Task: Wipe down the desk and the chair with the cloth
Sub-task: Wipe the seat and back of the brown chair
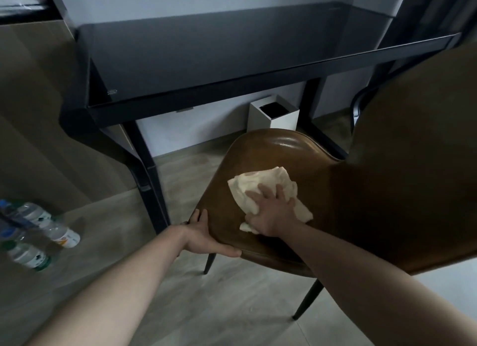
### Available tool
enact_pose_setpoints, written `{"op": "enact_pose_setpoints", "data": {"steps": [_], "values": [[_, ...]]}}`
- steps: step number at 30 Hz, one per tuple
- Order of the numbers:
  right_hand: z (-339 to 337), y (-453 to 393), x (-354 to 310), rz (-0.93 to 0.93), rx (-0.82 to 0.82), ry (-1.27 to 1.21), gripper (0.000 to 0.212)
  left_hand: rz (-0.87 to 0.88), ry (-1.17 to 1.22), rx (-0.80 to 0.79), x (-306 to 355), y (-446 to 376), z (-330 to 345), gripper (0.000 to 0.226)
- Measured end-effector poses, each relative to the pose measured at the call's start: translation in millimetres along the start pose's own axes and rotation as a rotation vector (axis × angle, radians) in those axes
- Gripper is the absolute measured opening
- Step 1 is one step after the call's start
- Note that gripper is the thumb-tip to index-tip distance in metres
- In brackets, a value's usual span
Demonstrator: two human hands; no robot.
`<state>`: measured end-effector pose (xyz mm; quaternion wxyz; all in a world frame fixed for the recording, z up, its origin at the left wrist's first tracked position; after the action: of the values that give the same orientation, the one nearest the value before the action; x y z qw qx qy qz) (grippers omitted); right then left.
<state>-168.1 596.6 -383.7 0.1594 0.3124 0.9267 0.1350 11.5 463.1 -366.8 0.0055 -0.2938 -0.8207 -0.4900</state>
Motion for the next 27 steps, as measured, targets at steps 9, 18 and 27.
{"op": "enact_pose_setpoints", "data": {"steps": [9, 18, 27], "values": [[17.0, 70.2, 57.1, 0.201, 0.027, -0.069, 0.073, -0.018, 0.121, -0.030, 3.1, 11.2, 0.7, 0.184], [2.8, 8.7, 42.9, 0.370, 0.057, -0.100, 0.083, -0.024, 0.146, -0.014, -0.7, 5.3, 1.4, 0.184], [-28.3, -84.4, 68.0, 0.409, 0.100, -0.073, 0.092, -0.014, 0.065, -0.010, -3.1, -6.2, -0.4, 0.181]]}}
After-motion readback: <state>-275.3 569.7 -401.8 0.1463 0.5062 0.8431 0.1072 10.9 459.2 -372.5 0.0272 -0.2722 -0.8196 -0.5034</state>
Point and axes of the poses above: each hand's wrist, its own y-axis away from the middle knuckle, its own z-axis out of the palm, x = y × z, the point moved 2 cm from there along -y, towards the middle knuckle, and after that the axes turned 5 degrees about y, right-handed, at the moved point
